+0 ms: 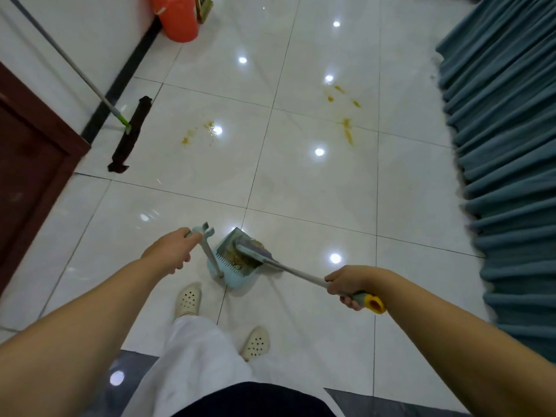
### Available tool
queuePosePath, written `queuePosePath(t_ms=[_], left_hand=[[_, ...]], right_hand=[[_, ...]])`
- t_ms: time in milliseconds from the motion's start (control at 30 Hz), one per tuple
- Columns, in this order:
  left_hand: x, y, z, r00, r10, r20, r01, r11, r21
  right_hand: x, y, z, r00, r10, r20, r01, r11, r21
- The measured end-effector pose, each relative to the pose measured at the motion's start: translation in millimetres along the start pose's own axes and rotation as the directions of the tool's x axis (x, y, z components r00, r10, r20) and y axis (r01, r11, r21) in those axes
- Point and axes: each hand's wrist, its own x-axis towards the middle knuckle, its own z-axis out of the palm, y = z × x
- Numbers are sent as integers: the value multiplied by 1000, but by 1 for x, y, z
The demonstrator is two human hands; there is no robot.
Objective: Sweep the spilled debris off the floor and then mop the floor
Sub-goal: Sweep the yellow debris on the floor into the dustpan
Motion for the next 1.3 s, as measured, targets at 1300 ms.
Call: queuePosePath(t_ms=[1300], left_hand=[[-44,-67,15,976,61,-210,-24,985,174]], right_hand=[[-44,10,29,999,-34,-1,34,999,40]])
